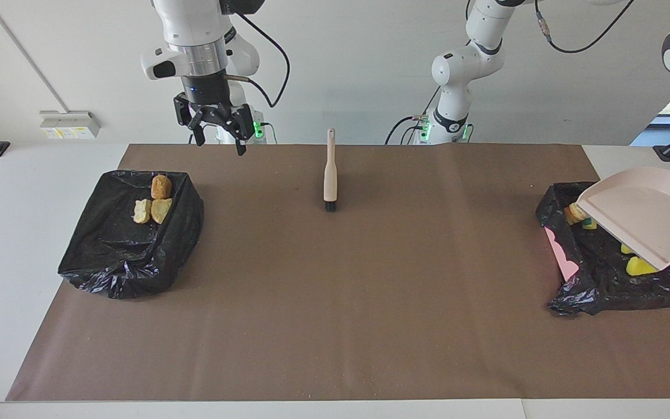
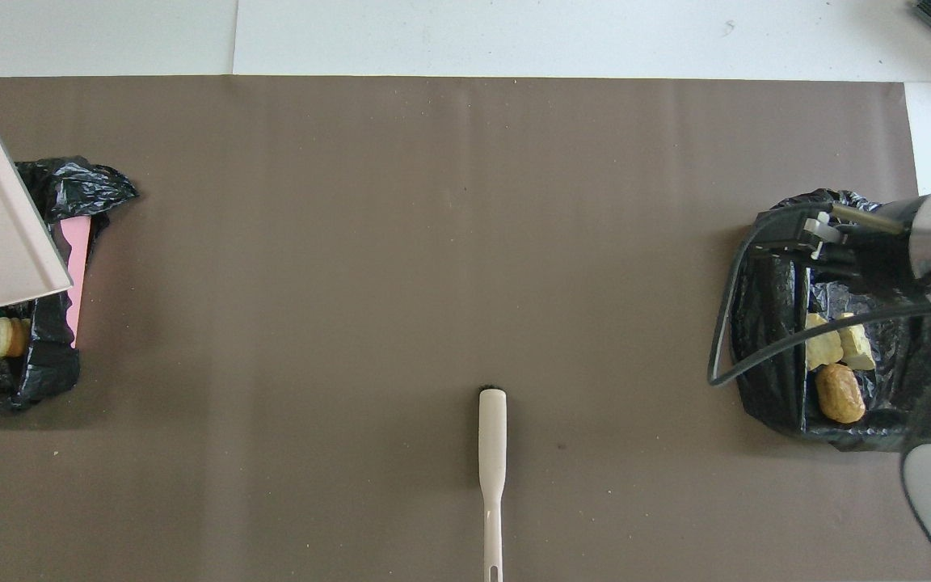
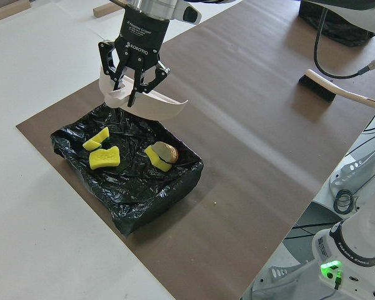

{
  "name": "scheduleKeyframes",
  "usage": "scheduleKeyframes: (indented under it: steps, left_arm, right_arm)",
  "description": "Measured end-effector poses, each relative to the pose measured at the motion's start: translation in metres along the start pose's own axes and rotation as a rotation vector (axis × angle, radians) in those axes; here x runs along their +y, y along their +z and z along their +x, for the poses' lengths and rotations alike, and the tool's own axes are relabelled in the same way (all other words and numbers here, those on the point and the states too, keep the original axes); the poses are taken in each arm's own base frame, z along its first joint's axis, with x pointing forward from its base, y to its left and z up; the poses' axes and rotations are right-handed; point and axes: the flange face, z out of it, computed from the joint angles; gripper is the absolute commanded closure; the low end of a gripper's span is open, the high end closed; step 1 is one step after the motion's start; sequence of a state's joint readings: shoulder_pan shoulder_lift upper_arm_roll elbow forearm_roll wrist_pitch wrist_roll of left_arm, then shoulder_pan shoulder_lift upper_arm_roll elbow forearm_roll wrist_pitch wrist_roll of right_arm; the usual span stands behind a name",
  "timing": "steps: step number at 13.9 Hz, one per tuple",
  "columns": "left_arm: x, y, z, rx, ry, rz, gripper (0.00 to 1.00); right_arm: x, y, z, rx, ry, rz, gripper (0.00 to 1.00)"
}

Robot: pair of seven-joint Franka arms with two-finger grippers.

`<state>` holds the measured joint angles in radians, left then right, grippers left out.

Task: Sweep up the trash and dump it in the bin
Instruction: 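Bring the empty dustpan back to the table center with the left gripper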

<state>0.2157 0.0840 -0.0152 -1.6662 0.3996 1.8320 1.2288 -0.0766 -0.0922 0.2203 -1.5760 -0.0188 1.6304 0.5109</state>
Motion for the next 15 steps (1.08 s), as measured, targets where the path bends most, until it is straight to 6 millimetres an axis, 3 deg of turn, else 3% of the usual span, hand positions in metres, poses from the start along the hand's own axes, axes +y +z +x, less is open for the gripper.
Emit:
scheduleKeyframes:
  steps: [5,7,9,12,15]
  left_arm:
    - [0.084,0.013,0.139,0.128,-0.263,-0.186,1.0]
    - [0.12,0.002,0.197,0.169,-0.393,-0.26,1.0]
    - [0.156,-0.015,0.256,0.202,-0.506,-0.286,1.0]
    - [0.209,-0.031,0.333,0.242,-0.645,-0.314,1.0]
    - [0.242,-0.037,0.379,0.257,-0.722,-0.331,1.0]
  right_arm:
    - [0.09,-0.012,0.034,-0.026,-0.154,-0.026,0.0]
    - [0.133,-0.01,0.046,-0.041,-0.19,-0.03,0.0]
    - [0.163,-0.01,0.051,-0.056,-0.186,-0.033,0.0]
    - [0.169,-0.005,0.05,-0.079,-0.181,-0.035,0.0]
    - [0.166,0.015,0.046,-0.126,-0.186,-0.039,0.0]
